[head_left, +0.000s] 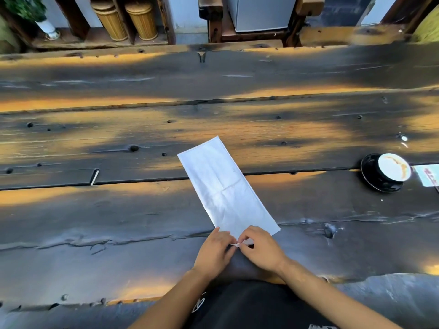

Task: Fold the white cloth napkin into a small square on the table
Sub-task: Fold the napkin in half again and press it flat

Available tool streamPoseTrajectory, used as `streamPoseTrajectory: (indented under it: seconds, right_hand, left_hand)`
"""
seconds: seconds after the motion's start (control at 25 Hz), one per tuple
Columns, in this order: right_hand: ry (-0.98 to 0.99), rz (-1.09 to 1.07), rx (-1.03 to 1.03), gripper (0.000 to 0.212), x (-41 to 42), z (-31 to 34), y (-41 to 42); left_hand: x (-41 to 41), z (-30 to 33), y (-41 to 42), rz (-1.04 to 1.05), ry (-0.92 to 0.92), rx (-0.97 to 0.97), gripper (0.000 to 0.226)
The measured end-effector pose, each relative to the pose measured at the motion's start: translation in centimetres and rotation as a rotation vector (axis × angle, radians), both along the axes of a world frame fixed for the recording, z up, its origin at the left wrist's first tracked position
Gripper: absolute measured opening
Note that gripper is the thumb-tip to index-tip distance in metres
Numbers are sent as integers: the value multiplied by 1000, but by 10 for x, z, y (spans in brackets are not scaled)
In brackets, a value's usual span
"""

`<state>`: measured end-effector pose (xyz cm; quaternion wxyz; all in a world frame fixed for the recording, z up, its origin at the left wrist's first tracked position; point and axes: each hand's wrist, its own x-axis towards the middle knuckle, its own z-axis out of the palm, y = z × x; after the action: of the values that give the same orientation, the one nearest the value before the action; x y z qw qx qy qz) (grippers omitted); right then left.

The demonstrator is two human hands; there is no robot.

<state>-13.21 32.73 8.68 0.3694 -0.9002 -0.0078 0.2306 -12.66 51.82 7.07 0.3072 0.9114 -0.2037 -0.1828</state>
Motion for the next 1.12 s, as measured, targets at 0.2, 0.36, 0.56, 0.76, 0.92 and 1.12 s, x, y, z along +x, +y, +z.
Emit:
streamPoseTrajectory:
  seconds: [0.2, 0.36, 0.56, 0.76, 0.92, 1.12]
  right_hand:
    - [-117, 273, -129, 41, 4, 5, -14]
    - [-139, 225, -172, 26, 18, 10, -31]
    - [-45, -95, 128, 3, 30, 34, -47]
    - [111, -70, 272, 39, 35, 41, -46]
    - [157, -119, 285, 35, 52, 36, -39]
    - [220, -270, 379, 20, 96, 26, -22]
  left_hand:
    - [3, 26, 14, 164, 68, -106, 23]
    - [-7, 35, 30, 455, 81, -253, 19]
    - [-21, 40, 44, 797, 152, -377, 14]
    - [-27, 40, 52, 899, 193, -451, 16]
    - [-11, 38, 52, 968, 252, -449, 14]
    - [40, 25, 56, 1045, 295, -414, 11]
